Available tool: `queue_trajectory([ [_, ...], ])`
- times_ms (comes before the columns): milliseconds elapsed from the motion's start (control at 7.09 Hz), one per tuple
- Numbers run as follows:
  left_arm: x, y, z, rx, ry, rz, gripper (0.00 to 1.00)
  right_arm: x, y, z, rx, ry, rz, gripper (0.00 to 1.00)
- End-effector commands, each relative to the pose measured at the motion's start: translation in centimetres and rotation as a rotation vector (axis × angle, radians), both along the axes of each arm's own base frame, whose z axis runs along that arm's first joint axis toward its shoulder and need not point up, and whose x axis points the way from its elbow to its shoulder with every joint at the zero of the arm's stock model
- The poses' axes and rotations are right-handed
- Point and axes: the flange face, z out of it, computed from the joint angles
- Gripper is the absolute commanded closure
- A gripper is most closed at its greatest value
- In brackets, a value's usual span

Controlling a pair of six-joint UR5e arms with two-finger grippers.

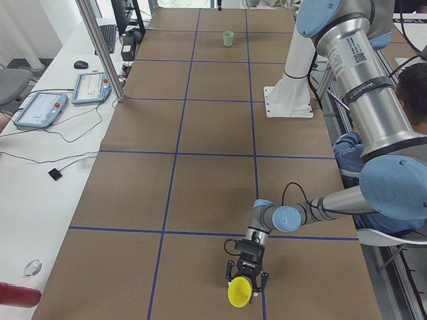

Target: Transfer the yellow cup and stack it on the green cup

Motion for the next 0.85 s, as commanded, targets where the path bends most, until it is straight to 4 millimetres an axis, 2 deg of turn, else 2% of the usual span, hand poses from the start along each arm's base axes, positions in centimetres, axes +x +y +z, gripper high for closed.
queue_trajectory([
  [0,-0.4,-5.4,-3.3,0.084,-0.079,0.162,0.92,-0.1,-0.2,0.5,-0.007,-0.006,-0.002,0.0],
  [141,1.8,-7.9,-5.7,0.154,-0.079,0.253,0.92,-0.2,-0.5,0.0,0.004,-0.008,-0.003,0.0],
  [282,4.7,-10.8,-9.1,0.219,-0.052,0.374,0.92,-0.4,-1.8,-1.3,0.034,-0.012,-0.003,0.0],
  [423,6.6,-12.8,-12.8,0.321,-0.032,0.51,0.92,-1.7,-3.2,-2.8,0.067,-0.015,-0.028,0.0],
  [564,9.4,-14.8,-16.9,0.493,0.039,0.619,0.92,-2.6,-4.1,-3.6,0.088,-0.014,-0.046,0.0],
  [705,14.9,-20.1,-24.0,0.632,0.068,0.696,0.92,-2.9,-4.9,-3.7,0.088,-0.019,-0.046,0.0],
])
